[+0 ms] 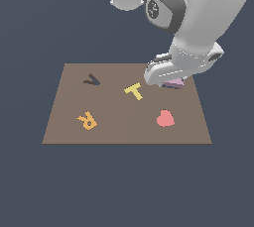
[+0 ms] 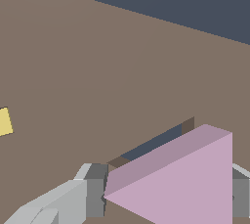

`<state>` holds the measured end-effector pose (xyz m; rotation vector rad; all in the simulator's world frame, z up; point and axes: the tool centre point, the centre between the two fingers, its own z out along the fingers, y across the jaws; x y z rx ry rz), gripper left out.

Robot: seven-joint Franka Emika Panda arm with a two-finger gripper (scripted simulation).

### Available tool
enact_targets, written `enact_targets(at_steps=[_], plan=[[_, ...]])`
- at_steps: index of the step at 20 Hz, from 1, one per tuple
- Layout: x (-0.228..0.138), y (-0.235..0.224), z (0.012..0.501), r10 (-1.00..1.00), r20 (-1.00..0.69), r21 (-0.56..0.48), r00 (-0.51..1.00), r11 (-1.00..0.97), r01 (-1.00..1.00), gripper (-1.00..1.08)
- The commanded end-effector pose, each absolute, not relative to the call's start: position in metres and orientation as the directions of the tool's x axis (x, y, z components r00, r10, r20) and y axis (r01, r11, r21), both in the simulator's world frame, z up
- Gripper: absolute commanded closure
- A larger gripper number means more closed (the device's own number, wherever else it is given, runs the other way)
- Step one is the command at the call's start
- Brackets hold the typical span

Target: Insert a designated object into the corresponding slot on a board.

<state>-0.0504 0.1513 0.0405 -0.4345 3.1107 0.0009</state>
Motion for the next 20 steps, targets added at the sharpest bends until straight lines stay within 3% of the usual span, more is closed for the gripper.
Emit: enact_targets(at_steps=[1,12,13,20], plan=[[-0.051,0.150,0.041,-0.290,-0.001,0.000,-0.957,0.957,-0.290,1.08],[-0.052,0.149,0.031,-0.294,-0.002,0.000,-0.956,0.956,-0.294,1.08],[-0.052,0.149,0.031,-0.294,-0.002,0.000,-0.956,0.956,-0.294,-0.92],[-0.052,0.149,0.031,-0.294,-0.002,0.000,-0.956,0.956,-0.294,-0.92]])
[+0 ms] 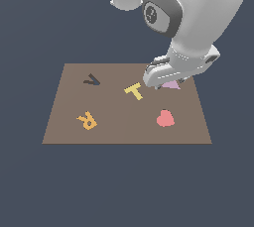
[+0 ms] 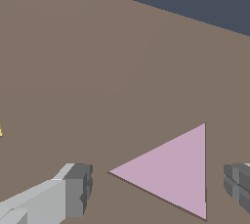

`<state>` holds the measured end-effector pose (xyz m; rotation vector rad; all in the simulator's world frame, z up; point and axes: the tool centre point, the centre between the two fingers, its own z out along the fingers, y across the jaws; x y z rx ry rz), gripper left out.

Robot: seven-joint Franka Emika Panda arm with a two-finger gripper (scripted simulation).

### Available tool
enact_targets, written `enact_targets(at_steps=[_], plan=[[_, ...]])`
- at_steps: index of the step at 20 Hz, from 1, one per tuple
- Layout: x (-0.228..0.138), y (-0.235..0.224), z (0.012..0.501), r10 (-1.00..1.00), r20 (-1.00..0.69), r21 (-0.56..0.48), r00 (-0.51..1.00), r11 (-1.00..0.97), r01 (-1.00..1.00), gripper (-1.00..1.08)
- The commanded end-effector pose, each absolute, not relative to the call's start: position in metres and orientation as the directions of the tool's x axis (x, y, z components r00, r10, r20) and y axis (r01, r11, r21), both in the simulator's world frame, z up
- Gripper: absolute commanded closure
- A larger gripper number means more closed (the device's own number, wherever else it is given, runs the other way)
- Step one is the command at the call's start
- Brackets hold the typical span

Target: Insert a designated object into the corresponding slot on a board.

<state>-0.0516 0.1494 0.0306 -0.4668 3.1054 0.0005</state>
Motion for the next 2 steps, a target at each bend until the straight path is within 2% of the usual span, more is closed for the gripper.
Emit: enact_targets(at_steps=[1,2], plan=[[-0.0515,0.1494,0.0306,-0.294,-0.002,0.000,-0.956,0.956,-0.294,-0.92],[-0.0515,0.1494,0.0306,-0.294,-0.002,0.000,-0.956,0.956,-0.294,-0.92]])
